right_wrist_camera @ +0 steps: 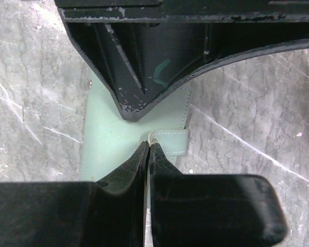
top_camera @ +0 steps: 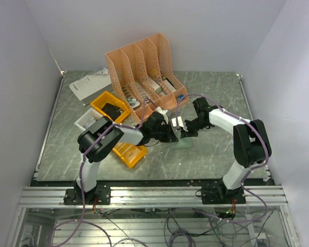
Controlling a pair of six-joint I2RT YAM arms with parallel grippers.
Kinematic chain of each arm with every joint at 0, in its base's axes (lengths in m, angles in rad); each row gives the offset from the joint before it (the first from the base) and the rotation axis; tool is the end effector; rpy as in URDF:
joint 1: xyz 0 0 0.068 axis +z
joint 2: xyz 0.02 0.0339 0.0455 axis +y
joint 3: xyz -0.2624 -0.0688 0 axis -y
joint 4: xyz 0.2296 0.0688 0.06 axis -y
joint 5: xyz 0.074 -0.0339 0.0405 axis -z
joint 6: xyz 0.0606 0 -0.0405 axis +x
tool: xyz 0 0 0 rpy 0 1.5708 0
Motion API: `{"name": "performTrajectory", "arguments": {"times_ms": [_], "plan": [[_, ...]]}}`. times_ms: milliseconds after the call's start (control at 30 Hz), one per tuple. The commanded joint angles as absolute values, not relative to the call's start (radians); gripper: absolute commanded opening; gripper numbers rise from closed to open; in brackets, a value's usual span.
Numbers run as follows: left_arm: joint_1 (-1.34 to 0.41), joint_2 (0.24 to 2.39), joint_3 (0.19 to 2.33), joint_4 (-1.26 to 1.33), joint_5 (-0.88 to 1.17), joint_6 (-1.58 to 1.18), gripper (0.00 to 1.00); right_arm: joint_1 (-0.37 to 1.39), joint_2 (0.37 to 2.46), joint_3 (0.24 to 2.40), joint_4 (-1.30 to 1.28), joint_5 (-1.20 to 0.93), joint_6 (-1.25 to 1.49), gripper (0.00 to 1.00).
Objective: Put the credit cards into the card holder
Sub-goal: Close the card holder at the center of the board.
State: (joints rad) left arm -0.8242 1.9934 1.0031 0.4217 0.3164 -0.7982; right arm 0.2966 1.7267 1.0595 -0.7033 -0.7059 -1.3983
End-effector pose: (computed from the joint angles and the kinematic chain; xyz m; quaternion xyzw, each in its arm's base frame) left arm 0.2677 -0.3171 0.1229 0.0869 0.8650 -0.4391 0.2265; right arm 0.2775 0.1259 0.1601 -0.7227 0.5921 0.2440 0.2600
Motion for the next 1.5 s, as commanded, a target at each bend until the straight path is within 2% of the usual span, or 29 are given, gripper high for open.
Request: {"name": "performTrajectory", "arguments": {"times_ms": [0, 1467], "plan": [[-0.812, 2.039, 0.99, 0.393, 0.284, -0.783, 0.08, 0.291, 1.709, 1.035, -0.732, -0.701, -1.43, 0.0], [-0.81, 2.052, 0.992, 0.417, 0.307, -0.791, 0.07, 0.307, 1.674, 0.957, -0.738, -0.681, -1.485, 0.0]]}}
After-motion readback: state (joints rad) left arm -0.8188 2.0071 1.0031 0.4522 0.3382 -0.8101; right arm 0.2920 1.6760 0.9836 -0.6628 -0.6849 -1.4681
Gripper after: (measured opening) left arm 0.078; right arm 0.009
